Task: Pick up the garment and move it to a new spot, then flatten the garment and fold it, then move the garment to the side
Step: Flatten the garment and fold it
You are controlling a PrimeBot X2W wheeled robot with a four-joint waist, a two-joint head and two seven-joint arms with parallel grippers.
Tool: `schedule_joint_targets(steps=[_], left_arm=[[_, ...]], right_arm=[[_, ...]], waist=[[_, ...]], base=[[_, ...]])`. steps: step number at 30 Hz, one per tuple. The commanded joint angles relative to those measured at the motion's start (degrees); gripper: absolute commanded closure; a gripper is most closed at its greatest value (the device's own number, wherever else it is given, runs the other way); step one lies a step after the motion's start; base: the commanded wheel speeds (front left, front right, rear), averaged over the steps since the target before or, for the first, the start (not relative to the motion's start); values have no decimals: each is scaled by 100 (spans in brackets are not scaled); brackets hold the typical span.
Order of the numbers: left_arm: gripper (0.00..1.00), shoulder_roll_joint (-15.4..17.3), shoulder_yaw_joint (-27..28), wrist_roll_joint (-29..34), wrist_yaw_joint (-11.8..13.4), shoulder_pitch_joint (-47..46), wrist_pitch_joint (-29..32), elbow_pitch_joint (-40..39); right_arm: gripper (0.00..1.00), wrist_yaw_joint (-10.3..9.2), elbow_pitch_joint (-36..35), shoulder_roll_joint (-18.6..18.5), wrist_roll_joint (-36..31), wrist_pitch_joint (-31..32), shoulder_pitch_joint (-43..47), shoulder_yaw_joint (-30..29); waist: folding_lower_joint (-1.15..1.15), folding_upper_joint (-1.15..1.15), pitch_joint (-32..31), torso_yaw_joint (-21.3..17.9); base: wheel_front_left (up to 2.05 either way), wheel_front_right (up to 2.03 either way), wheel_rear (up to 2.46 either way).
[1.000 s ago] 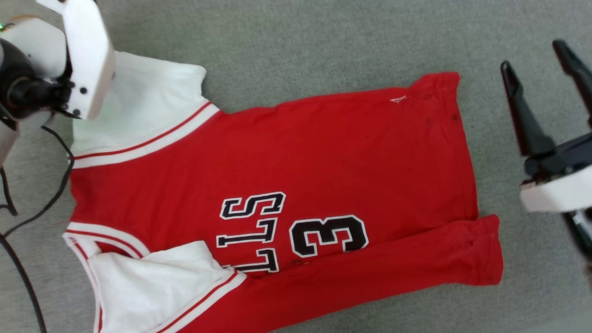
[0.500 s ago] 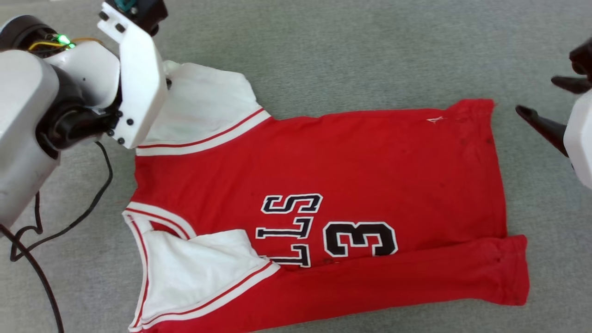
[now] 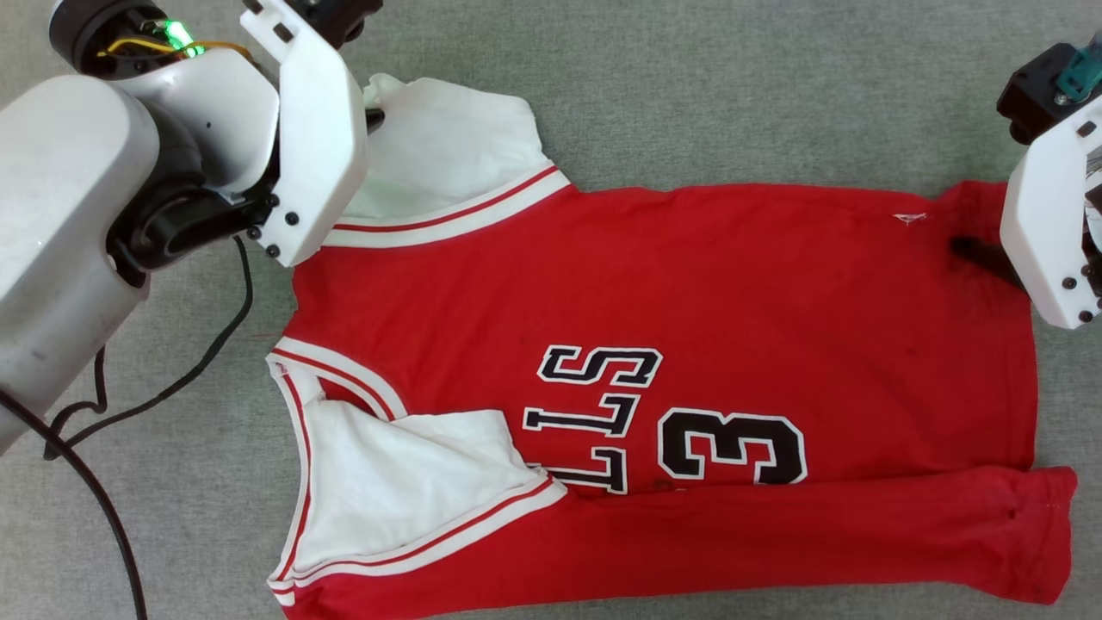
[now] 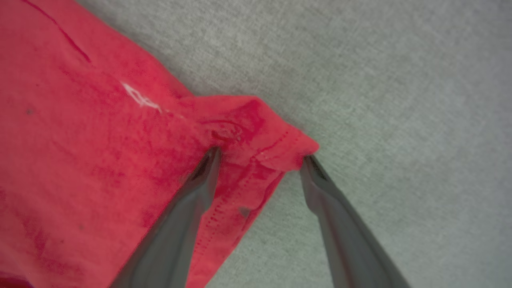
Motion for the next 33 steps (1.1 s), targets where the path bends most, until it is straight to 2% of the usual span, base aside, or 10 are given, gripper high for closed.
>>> schedule_joint_targets(steps=[1,4,6,12,19,29,33], left_arm=[[100,-4,-19,22,-1,-56,-52,-3],[100,4,-85,-9,-1,-70,-157,18],[100,34,-126,-34,-1,-36,-228,56],[100,139,-148,-160,-1,193,-608,185],[100,499,-132,-384,53,760,-1011,-70],[100,1194,-460,-555,516,2024,-1282,-1013],[100,1360,-628,-612,677,2468,-1363,-1284]], right_arm=[[0,0,118,86,78,-47,148,183],[0,0,372,288,255,-326,323,400],[100,0,446,349,289,-575,296,507],[100,1,493,192,448,-1400,56,499],[100,-1,243,-138,647,-2151,334,779],[100,-2,-40,-510,929,-2903,1263,1066],[100,-2,-91,-586,1036,-3056,1650,1160]], waist=[[0,0,85,75],[0,0,117,91],[0,0,79,71],[0,0,-409,-33],[0,0,-1147,-99],[0,0,-1933,-138],[0,0,-2107,-131]], base=[[0,0,0],[0,0,0],[0,0,0],[0,0,0],[0,0,0],[0,0,0],[0,0,0]])
